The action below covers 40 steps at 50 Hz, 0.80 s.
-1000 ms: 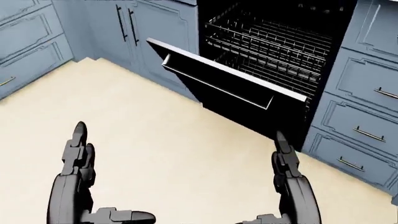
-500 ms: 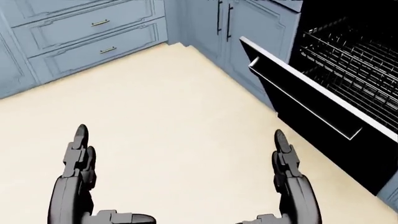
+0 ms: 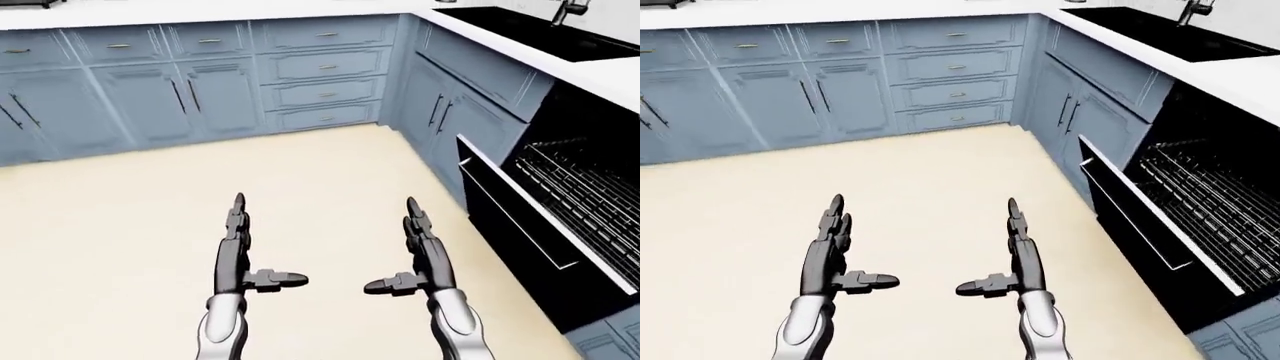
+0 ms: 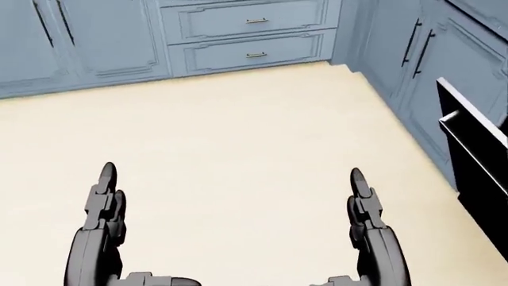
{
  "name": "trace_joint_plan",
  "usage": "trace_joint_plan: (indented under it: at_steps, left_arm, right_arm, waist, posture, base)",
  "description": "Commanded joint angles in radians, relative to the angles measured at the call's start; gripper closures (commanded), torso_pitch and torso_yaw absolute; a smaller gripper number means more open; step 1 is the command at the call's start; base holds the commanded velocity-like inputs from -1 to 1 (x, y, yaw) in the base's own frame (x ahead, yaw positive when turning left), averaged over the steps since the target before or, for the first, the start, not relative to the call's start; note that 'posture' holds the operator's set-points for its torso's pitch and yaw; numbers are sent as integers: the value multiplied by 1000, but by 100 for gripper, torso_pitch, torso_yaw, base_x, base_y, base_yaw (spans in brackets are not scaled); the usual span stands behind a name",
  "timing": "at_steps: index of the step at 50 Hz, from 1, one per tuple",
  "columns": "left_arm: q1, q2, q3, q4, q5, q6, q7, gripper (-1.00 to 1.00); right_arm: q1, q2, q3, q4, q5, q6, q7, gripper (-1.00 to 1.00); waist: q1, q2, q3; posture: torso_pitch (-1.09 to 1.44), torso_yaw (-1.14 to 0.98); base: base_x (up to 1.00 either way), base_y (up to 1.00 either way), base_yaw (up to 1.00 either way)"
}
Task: Close the dishwasher door
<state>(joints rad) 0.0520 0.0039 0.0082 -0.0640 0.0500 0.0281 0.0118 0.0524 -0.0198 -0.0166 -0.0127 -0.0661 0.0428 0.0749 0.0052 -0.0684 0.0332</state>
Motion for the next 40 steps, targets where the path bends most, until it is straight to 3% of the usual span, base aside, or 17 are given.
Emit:
trace_joint_plan:
  at_steps: [1,8,10,11,12,13,15,17,21,22,24,26,28,30,32,36,40]
  left_arm:
    - [-22,9,20,-58,-3,-29,6,-100]
    - [-21,7,15,-49,2,-37,7,-100]
    - [-20,7,15,-50,2,-36,7,-100]
    - [-20,7,15,-51,2,-35,7,-100]
    - [-20,7,15,-52,2,-35,7,-100]
    - [-20,7,15,-53,2,-34,6,-100]
    - [-21,8,17,-53,1,-33,6,-100]
    - [-21,9,20,-57,-1,-30,5,-100]
    - [-19,9,20,-57,-1,-31,4,-100]
    - [-19,9,21,-61,-3,-29,4,-100]
    - [-18,9,21,-61,-2,-30,4,-100]
    - [-17,8,21,-62,-2,-30,4,-100]
    - [-17,9,21,-65,-2,-29,4,-100]
    - [-16,8,21,-66,-2,-29,3,-100]
    - [-18,9,22,-62,-3,-31,3,-100]
    - [-20,9,22,-57,-3,-32,4,-100]
    - [-20,9,22,-60,-3,-30,4,-100]
  right_arm:
    - [-27,6,17,-37,3,-36,4,-100]
    - [-24,5,18,-47,4,-28,6,-100]
    - [-23,6,19,-53,3,-25,6,-100]
    - [-24,6,20,-50,3,-26,7,-100]
    - [-24,6,20,-49,3,-27,7,-100]
    - [-24,6,20,-50,3,-26,7,-100]
    - [-22,5,19,-56,3,-23,7,-100]
    - [-36,6,10,-60,-20,10,-27,-100]
    - [-29,9,16,-71,-6,19,-19,-100]
    - [-27,9,18,-75,-3,22,-16,-100]
    - [-24,9,22,-80,-2,24,-12,-100]
    - [-23,9,23,-76,2,23,-8,-100]
    - [-23,9,24,-79,1,27,-8,-100]
    - [-21,9,25,-82,2,28,-7,-100]
    - [-20,10,28,-86,0,31,-8,-100]
    - [-19,10,30,-92,1,35,-6,-100]
    - [-13,10,31,-110,0,44,-5,-100]
  waist:
    - [7,6,-17]
    - [-3,99,-4]
    - [-1,148,-14]
    - [7,189,-31]
    - [17,136,-11]
    - [18,147,-19]
    - [30,127,-28]
    - [13,100,-11]
    - [21,70,4]
    - [23,59,2]
    - [26,13,-14]
    - [25,32,-10]
    - [18,39,-37]
    - [10,75,-14]
    - [8,97,-10]
    - [12,91,-14]
    - [14,104,-27]
  posture:
    - [0,0]
    - [0,0]
    - [0,0]
    - [0,0]
    - [0,0]
    - [0,0]
    - [0,0]
    - [0,0]
    - [0,0]
    - [0,0]
    - [0,0]
    - [0,0]
    - [0,0]
    - [0,0]
    - [0,0]
    - [0,0]
    - [0,0]
  base:
    - [0,0,69]
    - [0,0,70]
    - [0,0,70]
    - [0,0,70]
    - [0,0,70]
    - [0,0,70]
    - [0,0,69]
    - [0,0,34]
    - [0,0,0]
    - [0,0,0]
    - [0,0,0]
    - [0,0,0]
    - [0,-8,0]
    - [0,-16,0]
    - [0,-17,0]
    - [0,-24,0]
    - [0,-35,0]
